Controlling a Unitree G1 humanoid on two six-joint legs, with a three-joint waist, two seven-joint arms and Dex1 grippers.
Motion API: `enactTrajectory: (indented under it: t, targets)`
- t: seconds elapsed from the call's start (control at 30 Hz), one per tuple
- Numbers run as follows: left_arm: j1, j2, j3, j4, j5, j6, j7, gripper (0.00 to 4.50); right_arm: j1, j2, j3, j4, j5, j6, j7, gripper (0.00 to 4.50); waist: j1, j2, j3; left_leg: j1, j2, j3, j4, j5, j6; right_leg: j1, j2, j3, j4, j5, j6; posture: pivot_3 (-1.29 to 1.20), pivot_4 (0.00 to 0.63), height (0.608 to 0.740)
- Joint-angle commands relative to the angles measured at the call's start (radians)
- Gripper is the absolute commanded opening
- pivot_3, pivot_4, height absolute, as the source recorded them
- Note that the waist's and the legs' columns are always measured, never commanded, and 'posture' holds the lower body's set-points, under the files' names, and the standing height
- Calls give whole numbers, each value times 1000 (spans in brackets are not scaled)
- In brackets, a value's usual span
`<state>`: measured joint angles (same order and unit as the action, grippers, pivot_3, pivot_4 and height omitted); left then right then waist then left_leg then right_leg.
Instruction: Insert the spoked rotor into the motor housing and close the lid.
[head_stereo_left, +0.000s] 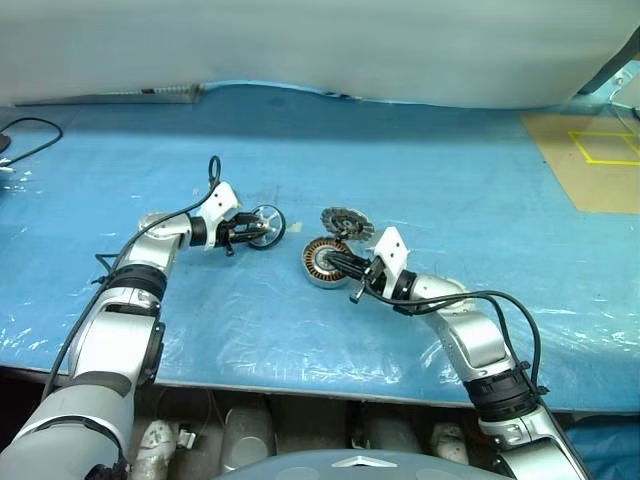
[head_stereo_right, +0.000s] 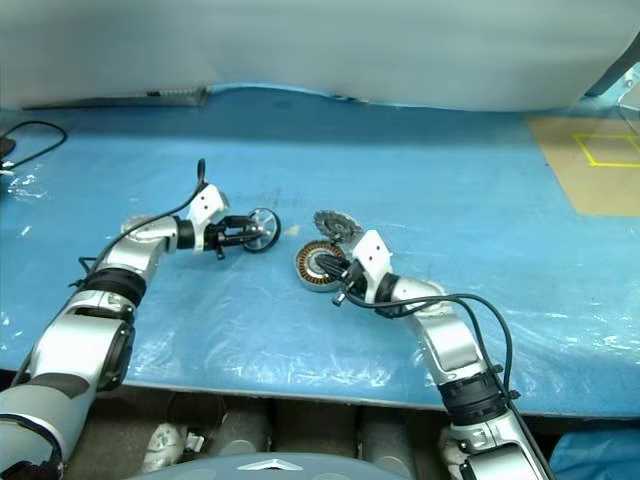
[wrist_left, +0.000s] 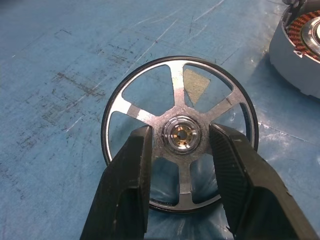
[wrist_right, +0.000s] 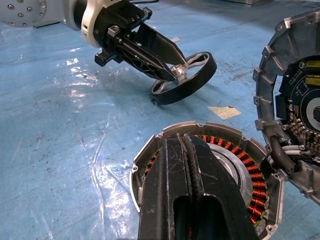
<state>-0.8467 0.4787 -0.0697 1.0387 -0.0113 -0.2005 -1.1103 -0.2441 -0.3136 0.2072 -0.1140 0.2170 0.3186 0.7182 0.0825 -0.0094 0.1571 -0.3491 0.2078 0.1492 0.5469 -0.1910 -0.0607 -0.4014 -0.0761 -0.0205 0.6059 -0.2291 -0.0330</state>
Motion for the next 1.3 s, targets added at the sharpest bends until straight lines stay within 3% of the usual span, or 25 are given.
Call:
enactTrajectory:
  t: [0.03, 0.23, 0.43, 0.7, 0.93, 1.3]
  targets:
    - [38, 34, 1, -9, 11, 16, -3, 1447, -14, 1, -3, -12, 4, -7, 2, 0, -1, 0, 0, 0, 0, 0, 0, 0, 0, 0, 0, 0, 0, 0, 0, 0, 150, 740]
    - [80, 79, 85, -141, -119, 100, -126, 1384, -9, 3, -36, -30, 32, -19, 0, 0, -11, 0, 0, -2, 0, 0, -1, 0, 0, -4, 0, 0, 0, 0, 0, 0, 150, 740]
    - [199, 111, 87, -425, -279, 338, -351, 1375, 26, -6, -83, -32, 50, -62, 5, 0, -10, -1, 1, -6, 0, 0, -4, 0, 0, -8, 0, -1, -1, 0, 0, 0, 150, 740]
    - [214, 60, 40, -649, -344, 497, -360, 1375, 142, -14, -142, 4, 64, -136, 10, 0, -8, -1, 1, -15, 0, 0, -3, 0, 0, -15, 0, -2, -1, 0, -1, 0, 150, 740]
    - [145, 21, -52, -639, -301, 501, -381, 1375, 192, -10, -166, 30, 121, -159, 60, 0, -14, -1, 1, -17, 1, 0, -2, 0, 0, -16, 1, -2, -1, 0, 0, 0, 150, 740]
    - [-24, -63, -156, -402, -172, 325, -403, 1375, 215, -17, -130, 60, 78, -208, 76, 0, -9, -1, 1, -17, 0, 0, 0, 2, 3, -15, 0, -2, 0, 0, 0, 0, 150, 740]
